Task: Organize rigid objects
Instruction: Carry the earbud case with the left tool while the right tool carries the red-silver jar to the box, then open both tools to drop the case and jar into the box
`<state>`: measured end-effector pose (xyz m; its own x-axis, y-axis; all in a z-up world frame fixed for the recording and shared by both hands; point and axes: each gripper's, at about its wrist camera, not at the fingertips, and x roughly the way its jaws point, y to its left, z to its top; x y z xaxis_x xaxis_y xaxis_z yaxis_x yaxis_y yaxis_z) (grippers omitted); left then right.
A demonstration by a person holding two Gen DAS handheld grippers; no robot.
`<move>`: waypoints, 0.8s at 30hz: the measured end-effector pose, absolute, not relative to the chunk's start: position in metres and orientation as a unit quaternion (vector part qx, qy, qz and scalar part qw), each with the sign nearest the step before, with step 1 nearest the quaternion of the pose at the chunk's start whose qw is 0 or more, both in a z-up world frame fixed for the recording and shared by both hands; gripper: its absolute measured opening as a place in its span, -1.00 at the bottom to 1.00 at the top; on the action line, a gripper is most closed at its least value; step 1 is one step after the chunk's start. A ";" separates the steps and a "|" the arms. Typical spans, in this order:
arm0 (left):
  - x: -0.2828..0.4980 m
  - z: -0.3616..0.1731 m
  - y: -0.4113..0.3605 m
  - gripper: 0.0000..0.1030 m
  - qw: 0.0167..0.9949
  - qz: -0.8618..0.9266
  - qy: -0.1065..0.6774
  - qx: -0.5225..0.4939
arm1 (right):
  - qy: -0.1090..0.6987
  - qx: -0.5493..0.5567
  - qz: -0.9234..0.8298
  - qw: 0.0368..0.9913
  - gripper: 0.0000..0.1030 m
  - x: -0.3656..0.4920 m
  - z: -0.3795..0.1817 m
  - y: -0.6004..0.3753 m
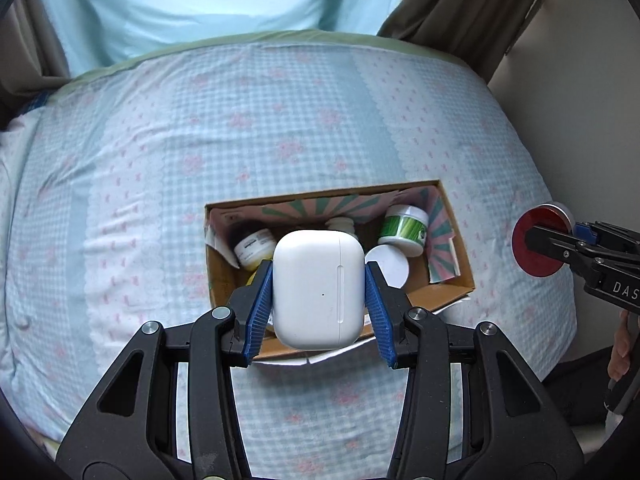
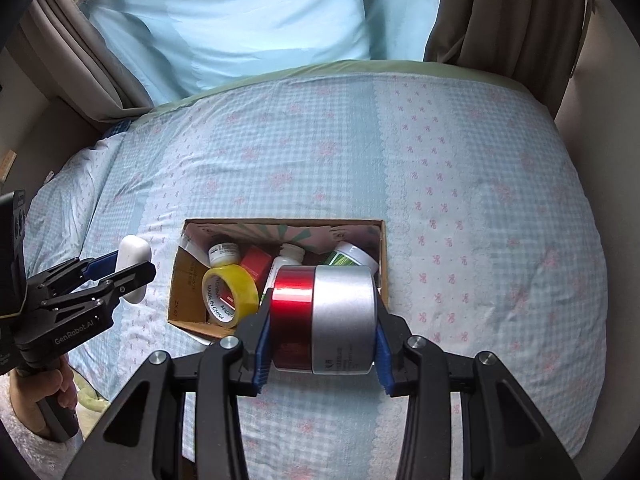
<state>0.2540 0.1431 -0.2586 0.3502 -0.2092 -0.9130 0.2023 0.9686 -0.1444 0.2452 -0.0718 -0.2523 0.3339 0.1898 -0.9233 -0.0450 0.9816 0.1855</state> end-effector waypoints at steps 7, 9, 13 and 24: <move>0.272 -0.329 0.156 -0.20 0.799 -0.125 0.588 0.000 | 0.618 0.070 0.061 0.781 -0.26 0.261 -0.325 -0.047; 0.275 -0.351 0.158 -0.20 0.790 -0.126 0.600 0.000 | 0.627 0.074 0.067 0.772 -0.26 0.264 -0.345 -0.040; 0.272 -0.387 0.163 -0.20 0.775 -0.121 0.620 -0.003 | 0.641 0.062 0.088 0.760 -0.26 0.266 -0.380 -0.018; 0.270 -0.416 0.165 -0.20 0.766 -0.131 0.629 0.027 | 0.635 -0.008 0.155 0.757 -0.26 0.275 -0.412 0.026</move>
